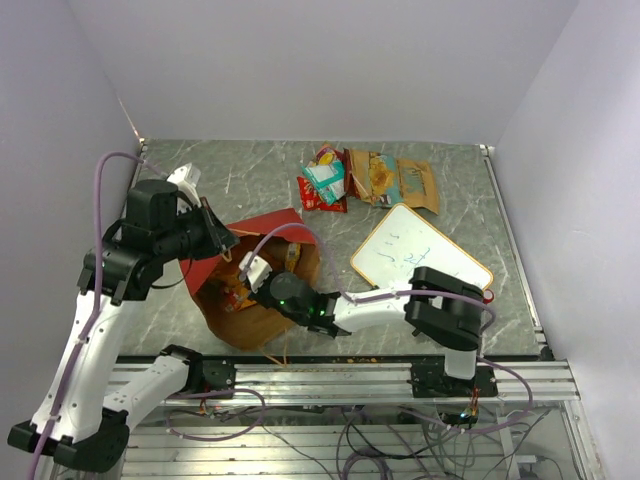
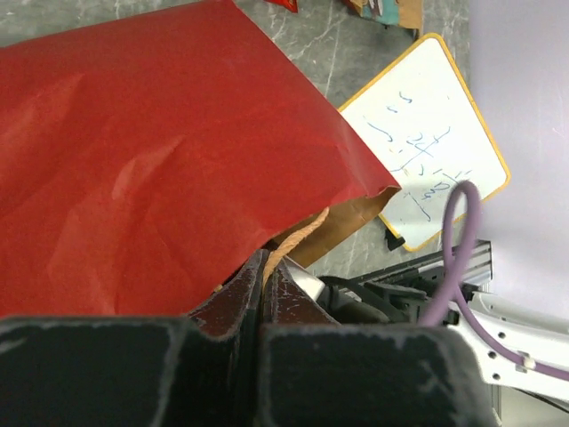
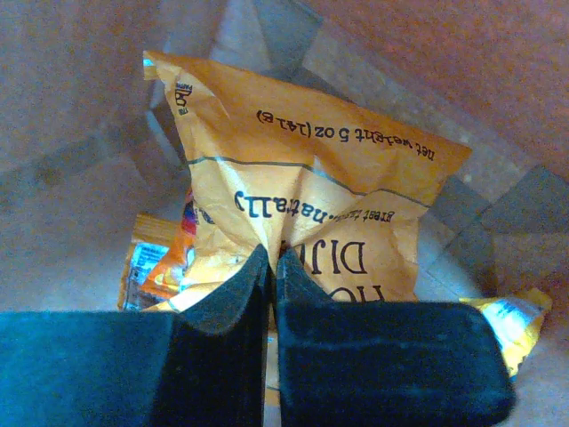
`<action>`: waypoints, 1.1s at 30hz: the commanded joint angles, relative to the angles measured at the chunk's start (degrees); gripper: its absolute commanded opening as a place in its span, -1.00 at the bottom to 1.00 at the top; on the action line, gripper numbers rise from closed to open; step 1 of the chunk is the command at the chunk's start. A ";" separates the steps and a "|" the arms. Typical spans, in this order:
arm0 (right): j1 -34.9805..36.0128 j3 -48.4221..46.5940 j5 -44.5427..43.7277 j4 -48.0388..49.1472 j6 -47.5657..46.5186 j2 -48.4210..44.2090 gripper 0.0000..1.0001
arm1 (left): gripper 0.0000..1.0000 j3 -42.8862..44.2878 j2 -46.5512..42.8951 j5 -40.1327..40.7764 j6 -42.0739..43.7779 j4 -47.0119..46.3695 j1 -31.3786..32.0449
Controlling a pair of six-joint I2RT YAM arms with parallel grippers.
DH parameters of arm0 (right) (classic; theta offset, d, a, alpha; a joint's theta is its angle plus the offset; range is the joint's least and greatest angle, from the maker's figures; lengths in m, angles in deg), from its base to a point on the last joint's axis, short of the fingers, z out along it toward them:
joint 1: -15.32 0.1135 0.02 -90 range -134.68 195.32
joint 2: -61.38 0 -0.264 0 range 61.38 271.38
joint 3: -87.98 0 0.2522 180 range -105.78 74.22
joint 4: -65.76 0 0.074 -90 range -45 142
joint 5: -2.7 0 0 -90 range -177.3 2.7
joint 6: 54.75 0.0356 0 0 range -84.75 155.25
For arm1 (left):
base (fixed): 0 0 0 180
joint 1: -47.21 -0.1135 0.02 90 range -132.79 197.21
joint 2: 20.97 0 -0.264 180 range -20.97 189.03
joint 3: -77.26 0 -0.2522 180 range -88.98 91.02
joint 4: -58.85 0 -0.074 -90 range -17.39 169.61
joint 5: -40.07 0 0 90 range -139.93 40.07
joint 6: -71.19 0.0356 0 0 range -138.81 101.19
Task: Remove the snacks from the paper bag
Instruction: Take out the snack from the paper bag.
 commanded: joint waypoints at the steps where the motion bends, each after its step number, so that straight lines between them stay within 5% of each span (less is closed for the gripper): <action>1: -0.15 1.08 6.38 2.27 1.46 -5.88 -1.00 | -0.86 4.34 2.75 2.30 0.05 1.04 0.02; 15: -0.85 6.95 6.36 1.86 5.58 -18.02 -1.00 | -0.86 11.68 9.27 2.81 3.01 2.52 0.04; 33: -1.38 12.73 12.77 1.82 10.10 -32.01 -1.00 | -0.86 9.37 11.95 8.31 -5.72 -0.31 -0.06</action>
